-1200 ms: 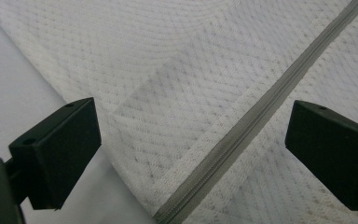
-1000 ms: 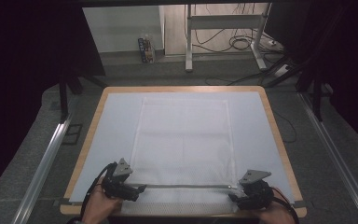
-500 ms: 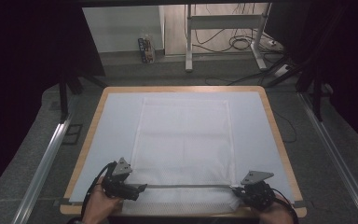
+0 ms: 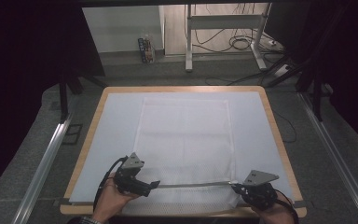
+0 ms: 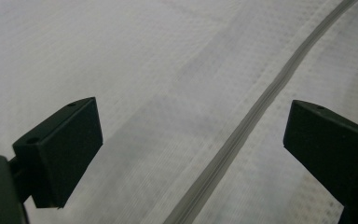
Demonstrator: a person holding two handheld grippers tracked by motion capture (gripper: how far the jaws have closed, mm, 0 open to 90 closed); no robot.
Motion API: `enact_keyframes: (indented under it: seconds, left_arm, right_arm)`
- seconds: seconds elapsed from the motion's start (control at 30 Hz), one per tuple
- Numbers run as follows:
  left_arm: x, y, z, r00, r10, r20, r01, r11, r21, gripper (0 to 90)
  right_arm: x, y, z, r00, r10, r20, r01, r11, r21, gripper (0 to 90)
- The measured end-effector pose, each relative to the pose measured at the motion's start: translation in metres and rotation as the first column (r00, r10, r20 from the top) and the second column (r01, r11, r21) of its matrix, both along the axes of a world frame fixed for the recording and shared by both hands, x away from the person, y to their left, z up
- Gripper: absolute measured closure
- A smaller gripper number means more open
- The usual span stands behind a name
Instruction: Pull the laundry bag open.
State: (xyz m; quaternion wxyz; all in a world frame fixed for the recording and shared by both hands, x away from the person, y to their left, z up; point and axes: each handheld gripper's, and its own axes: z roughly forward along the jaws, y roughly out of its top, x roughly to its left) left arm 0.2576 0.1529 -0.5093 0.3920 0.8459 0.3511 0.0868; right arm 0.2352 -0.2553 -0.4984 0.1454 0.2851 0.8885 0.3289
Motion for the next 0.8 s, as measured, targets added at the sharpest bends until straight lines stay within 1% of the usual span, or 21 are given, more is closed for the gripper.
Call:
enact_keyframes:
  seconds: [0.03, 0.07, 0.1, 0.13, 0.3, 0.37, 0.4, 0.43, 0.5, 0.57, 0.7, 0.73, 0.77, 0.8]
  left_arm:
    - [0.001, -0.005, 0.001, 0.9999, -0.013, 0.003, 0.013, 0.9999, 0.001, 4.9]
    - [0.004, -0.014, 0.003, 0.9994, -0.035, 0.006, 0.035, 0.9994, -0.002, 5.1]
    - [0.004, -0.014, 0.003, 0.9994, -0.035, 0.006, 0.035, 0.9994, -0.002, 5.3]
    - [0.005, -0.019, 0.004, 0.9988, -0.048, 0.009, 0.048, 0.9988, -0.002, 5.3]
    - [0.013, -0.040, 0.011, 0.9949, -0.099, 0.020, 0.099, 0.9950, -0.013, 5.9]
    - [0.017, -0.047, 0.014, 0.9931, -0.115, 0.022, 0.116, 0.9932, -0.015, 6.3]
    - [0.021, -0.055, 0.017, 0.9913, -0.129, 0.028, 0.129, 0.9915, -0.016, 6.5]
    - [0.021, -0.055, 0.017, 0.9913, -0.129, 0.028, 0.129, 0.9915, -0.016, 6.5]
    - [0.025, -0.065, 0.019, 0.9892, -0.143, 0.031, 0.144, 0.9894, -0.019, 6.6]
    - [0.029, -0.074, 0.019, 0.9882, -0.151, 0.025, 0.152, 0.9881, -0.025, 6.8]
    - [0.036, -0.095, 0.019, 0.9820, -0.188, 0.023, 0.188, 0.9823, 0.000, 6.4]
    - [0.038, -0.105, 0.019, 0.9791, -0.202, 0.028, 0.201, 0.9794, 0.014, 5.9]
    - [0.040, -0.111, 0.019, 0.9767, -0.212, 0.032, 0.212, 0.9771, 0.020, 5.9]
    - [0.040, -0.111, 0.019, 0.9767, -0.212, 0.032, 0.212, 0.9771, 0.020, 5.7]
  right_arm:
    - [0.000, 0.001, 0.000, 1.0000, 0.002, 0.006, -0.002, 1.000, -0.007, 85.0]
    - [-0.001, 0.002, 0.000, 0.9999, 0.007, 0.010, -0.006, 1.000, -0.019, 84.9]
    - [-0.001, 0.002, 0.000, 0.9999, 0.007, 0.010, -0.006, 1.000, -0.019, 84.9]
    - [-0.001, 0.002, 0.000, 0.9999, 0.013, 0.010, -0.012, 1.000, -0.026, 84.9]
    - [0.002, 0.003, 0.000, 0.9999, 0.004, -0.014, -0.004, 1.000, 0.004, 84.4]
    - [0.003, 0.004, -0.001, 0.9996, 0.003, -0.029, -0.003, 1.000, -0.002, 84.2]
    - [0.003, 0.006, -0.001, 0.9996, 0.002, -0.029, -0.002, 1.000, -0.004, 84.2]
    - [0.003, 0.006, -0.001, 0.9996, 0.002, -0.029, -0.002, 1.000, -0.004, 84.2]
    - [0.003, 0.007, 0.000, 0.9998, 0.008, -0.020, -0.008, 1.000, -0.006, 84.3]
    - [0.003, 0.007, 0.000, 0.9999, 0.012, -0.007, -0.012, 1.000, -0.004, 84.4]
    - [0.000, 0.008, 0.002, 0.9993, 0.028, 0.024, -0.028, 1.000, 0.005, 84.4]
    - [-0.001, 0.008, 0.003, 0.9988, 0.030, 0.038, -0.030, 1.000, 0.006, 84.5]
    - [-0.001, 0.009, 0.004, 0.9988, 0.029, 0.040, -0.029, 1.000, 0.009, 84.5]
    - [-0.001, 0.009, 0.004, 0.9987, 0.030, 0.042, -0.030, 1.000, 0.008, 84.5]
